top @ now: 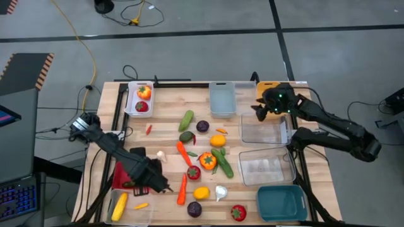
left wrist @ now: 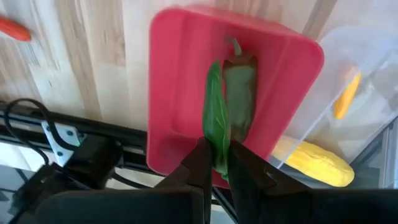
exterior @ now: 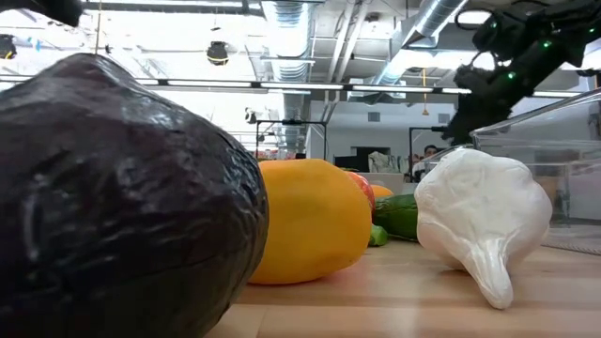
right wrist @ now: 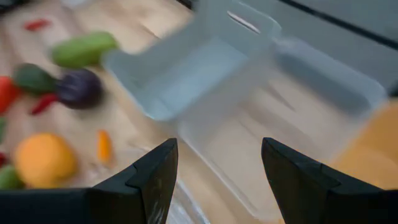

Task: Sort produce into baskets
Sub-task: Put the top left green chili pepper into the red bin, then put the left red chili pepper into the red bin

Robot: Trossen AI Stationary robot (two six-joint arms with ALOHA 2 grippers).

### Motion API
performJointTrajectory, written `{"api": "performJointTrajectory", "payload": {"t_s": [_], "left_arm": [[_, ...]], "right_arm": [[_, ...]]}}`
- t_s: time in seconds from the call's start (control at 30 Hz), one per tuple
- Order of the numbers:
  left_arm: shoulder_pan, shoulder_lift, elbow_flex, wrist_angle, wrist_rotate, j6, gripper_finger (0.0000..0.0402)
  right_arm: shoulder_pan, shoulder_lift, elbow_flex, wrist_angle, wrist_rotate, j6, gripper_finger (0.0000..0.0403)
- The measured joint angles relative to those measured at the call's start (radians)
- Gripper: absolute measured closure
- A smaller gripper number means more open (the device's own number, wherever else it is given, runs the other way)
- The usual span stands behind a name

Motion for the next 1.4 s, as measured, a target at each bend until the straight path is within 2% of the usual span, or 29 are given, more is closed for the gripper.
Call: {"api": "performJointTrajectory", "payload": {"t_s": [0.17,0.37,0.67,0.8,0.97,1.17,1.27,1.4], "left_arm": [[-0.039,0.0,0.0,0.0,-0.004,-0.043,0.0376],[-0.053,0.0,0.0,0.0,-0.004,-0.083,0.0366],[-0.052,0.0,-0.001,0.0,-0.044,-0.089,0.0269],[-0.037,0.0,-0.001,0.0,-0.183,-0.134,0.0229],[0.049,0.0,-0.001,0.0,-0.304,-0.182,0.0202],[0.177,-0.01,-0.015,0.003,-0.366,0.009,0.0198],[0.247,-0.064,-0.077,0.004,-0.384,0.078,0.0198],[0.335,-0.219,-0.237,0.06,-0.382,0.104,0.0197]], "right_arm": [[0.082,0.0,0.0,0.085,-0.058,0.004,0.0143],[0.203,0.0,0.0,0.11,-0.062,0.073,0.0143],[0.376,0.0,0.0,0.126,-0.062,0.093,0.0143],[0.446,0.0,0.0,0.184,-0.062,0.093,0.0143],[0.518,0.002,0.0,0.262,-0.056,0.093,0.0143],[0.577,0.003,0.0,0.278,-0.054,0.113,0.0143],[0.601,0.003,0.0,0.277,-0.053,0.134,0.0143],[0.628,0.003,0.0,0.277,-0.053,0.134,0.0143]]}}
